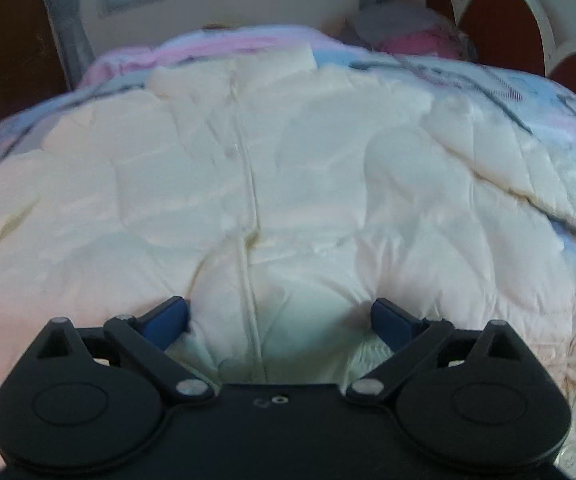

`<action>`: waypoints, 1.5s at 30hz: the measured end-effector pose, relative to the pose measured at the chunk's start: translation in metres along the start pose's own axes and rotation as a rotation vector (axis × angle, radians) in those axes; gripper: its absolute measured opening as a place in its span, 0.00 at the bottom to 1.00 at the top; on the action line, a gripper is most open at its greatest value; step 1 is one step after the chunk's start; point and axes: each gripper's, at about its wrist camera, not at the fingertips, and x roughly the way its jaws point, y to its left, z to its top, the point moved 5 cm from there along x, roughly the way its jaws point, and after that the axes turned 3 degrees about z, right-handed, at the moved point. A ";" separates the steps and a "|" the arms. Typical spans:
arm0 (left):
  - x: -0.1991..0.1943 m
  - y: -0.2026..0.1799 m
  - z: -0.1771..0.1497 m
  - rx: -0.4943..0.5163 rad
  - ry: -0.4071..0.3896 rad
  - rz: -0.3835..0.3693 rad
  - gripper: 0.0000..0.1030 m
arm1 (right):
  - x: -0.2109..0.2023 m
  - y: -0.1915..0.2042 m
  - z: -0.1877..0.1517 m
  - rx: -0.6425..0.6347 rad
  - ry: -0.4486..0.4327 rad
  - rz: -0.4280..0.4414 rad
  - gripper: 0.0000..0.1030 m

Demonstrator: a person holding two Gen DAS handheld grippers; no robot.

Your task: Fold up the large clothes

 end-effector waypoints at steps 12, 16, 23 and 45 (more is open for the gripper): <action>-0.015 0.075 0.013 -0.082 -0.086 0.071 0.93 | -0.020 0.115 -0.004 -0.373 -0.125 0.073 0.07; -0.015 0.105 0.014 -0.113 -0.112 0.104 0.92 | -0.033 0.192 -0.041 -0.528 -0.119 0.196 0.07; -0.018 0.178 0.012 -0.212 -0.101 0.046 0.89 | -0.022 0.316 -0.167 -0.734 0.044 0.422 0.07; -0.012 0.223 0.029 -0.304 -0.167 -0.125 0.90 | -0.006 0.387 -0.354 -1.007 0.231 0.590 0.65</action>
